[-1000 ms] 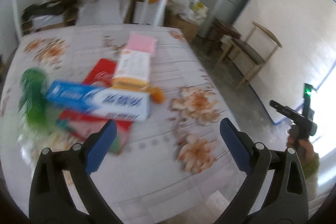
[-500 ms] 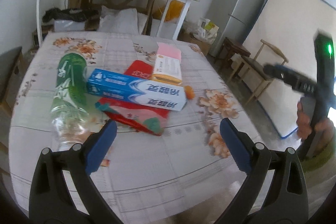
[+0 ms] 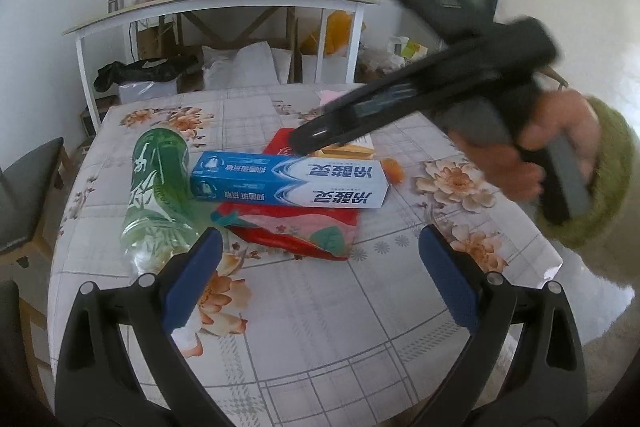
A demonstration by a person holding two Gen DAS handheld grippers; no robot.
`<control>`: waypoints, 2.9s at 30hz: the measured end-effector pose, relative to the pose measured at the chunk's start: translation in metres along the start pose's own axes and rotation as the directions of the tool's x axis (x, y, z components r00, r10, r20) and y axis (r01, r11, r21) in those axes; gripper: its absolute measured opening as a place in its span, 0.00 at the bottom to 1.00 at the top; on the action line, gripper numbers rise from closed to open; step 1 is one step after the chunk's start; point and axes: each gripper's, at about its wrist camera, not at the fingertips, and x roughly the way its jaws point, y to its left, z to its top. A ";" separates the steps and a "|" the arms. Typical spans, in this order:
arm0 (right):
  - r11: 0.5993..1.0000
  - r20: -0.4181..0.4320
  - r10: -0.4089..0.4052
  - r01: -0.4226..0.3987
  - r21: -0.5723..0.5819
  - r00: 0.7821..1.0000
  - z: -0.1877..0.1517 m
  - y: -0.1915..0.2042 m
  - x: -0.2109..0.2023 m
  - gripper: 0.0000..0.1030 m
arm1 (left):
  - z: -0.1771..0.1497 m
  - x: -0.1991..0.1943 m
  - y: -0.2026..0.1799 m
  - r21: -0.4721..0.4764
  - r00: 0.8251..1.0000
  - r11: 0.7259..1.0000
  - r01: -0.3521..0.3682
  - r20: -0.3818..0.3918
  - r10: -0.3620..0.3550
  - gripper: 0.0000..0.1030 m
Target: Collect trash
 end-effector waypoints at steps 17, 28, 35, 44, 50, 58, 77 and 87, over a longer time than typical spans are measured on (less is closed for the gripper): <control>0.995 -0.199 -0.015 -0.005 -0.098 0.980 0.026 0.009 0.069 0.63 | -0.004 0.020 -0.016 0.086 0.997 0.994 0.067 -0.033 -0.064 0.90; 0.984 -0.234 -0.074 0.032 -0.176 0.969 0.019 0.021 0.071 0.50 | -0.003 0.020 -0.015 0.073 0.997 0.995 0.066 -0.052 -0.063 0.77; 0.990 -0.228 -0.068 0.037 -0.134 0.971 0.014 0.018 0.067 0.49 | -0.003 0.013 -0.013 0.072 0.998 0.996 0.055 -0.044 -0.052 0.73; 1.000 -0.239 -0.020 0.016 -0.018 0.971 -0.006 0.005 0.050 0.49 | -0.006 0.007 -0.011 0.067 0.996 0.995 0.070 -0.055 -0.067 0.69; 0.988 -0.230 0.074 -0.041 0.147 0.970 -0.035 -0.009 0.033 0.49 | -0.007 -0.006 -0.007 0.042 0.992 0.991 0.127 -0.024 -0.126 0.69; 0.921 -0.058 0.180 -0.148 0.359 0.982 -0.055 -0.057 -0.011 0.59 | -0.001 -0.002 -0.007 0.025 0.985 0.985 0.173 -0.027 -0.172 0.69; 0.658 -0.140 -0.035 0.128 0.742 0.990 0.006 -0.150 0.064 0.89 | -0.004 0.014 -0.010 -0.005 0.982 0.986 0.164 -0.092 -0.164 0.69; 0.700 -0.135 -0.073 0.147 0.699 0.988 0.010 -0.146 0.081 0.71 | -0.006 0.015 -0.005 -0.019 0.981 0.986 0.168 -0.098 -0.169 0.69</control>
